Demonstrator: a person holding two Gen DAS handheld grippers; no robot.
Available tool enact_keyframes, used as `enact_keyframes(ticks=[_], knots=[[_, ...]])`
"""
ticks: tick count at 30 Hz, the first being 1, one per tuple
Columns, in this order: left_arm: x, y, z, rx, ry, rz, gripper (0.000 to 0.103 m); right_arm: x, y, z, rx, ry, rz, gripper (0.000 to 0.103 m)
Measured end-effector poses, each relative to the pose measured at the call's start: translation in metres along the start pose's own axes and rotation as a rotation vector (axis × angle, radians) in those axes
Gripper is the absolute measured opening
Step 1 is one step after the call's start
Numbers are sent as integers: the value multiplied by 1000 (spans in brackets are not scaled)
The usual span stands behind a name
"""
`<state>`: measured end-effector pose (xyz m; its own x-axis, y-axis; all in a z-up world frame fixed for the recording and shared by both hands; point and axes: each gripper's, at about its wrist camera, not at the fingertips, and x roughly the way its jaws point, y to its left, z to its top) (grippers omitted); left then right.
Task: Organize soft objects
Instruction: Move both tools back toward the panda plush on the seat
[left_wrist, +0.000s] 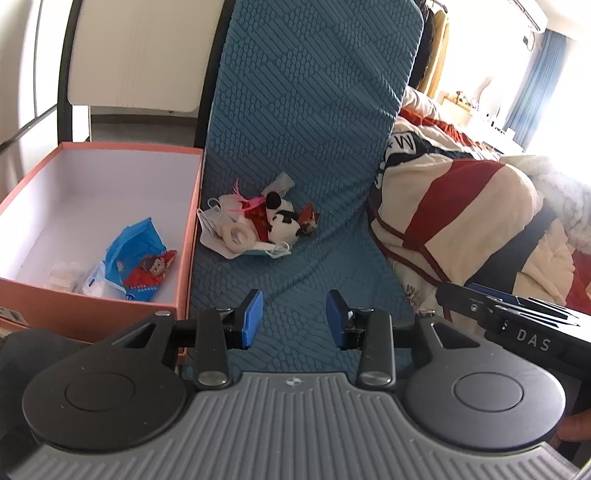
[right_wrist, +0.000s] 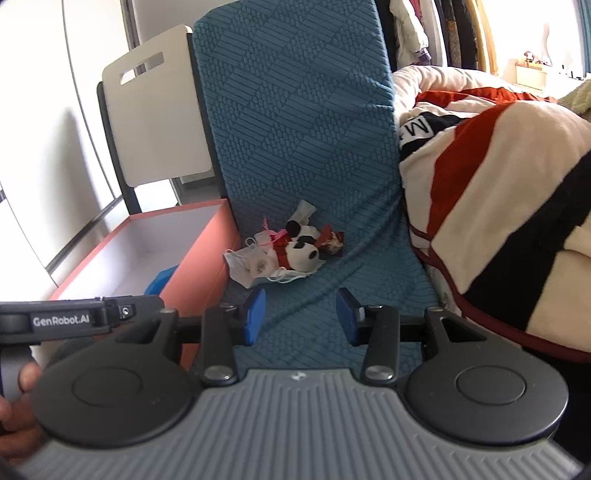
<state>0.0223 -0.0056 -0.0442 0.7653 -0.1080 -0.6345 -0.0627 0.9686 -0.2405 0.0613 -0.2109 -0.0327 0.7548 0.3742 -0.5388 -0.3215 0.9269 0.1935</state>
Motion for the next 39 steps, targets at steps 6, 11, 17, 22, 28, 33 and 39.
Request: enact_keyframes(ticks=[6,11,17,22,28,33,39], knots=[[15,-5,-4,6,17,-6,44,4,-18,-13,36,13,-16,46],[35,-3,-2,15,29,-9,44,15,-27,-20,65,13,-31,46],[63,0,2,32,30,6,44,34,-36,-21,119,-18,-38,46],[86,6,5,45,26,-1,44,46,-45,-19,164,-13,-43,46],[112,8,13,61,3,7,44,69,-46,-12,167,-3,-35,46],[130,9,18,71,-24,1,44,85,-48,-6,178,-12,-22,46],[157,14,18,48,-8,12,44,103,-45,1,140,-49,-22,46]])
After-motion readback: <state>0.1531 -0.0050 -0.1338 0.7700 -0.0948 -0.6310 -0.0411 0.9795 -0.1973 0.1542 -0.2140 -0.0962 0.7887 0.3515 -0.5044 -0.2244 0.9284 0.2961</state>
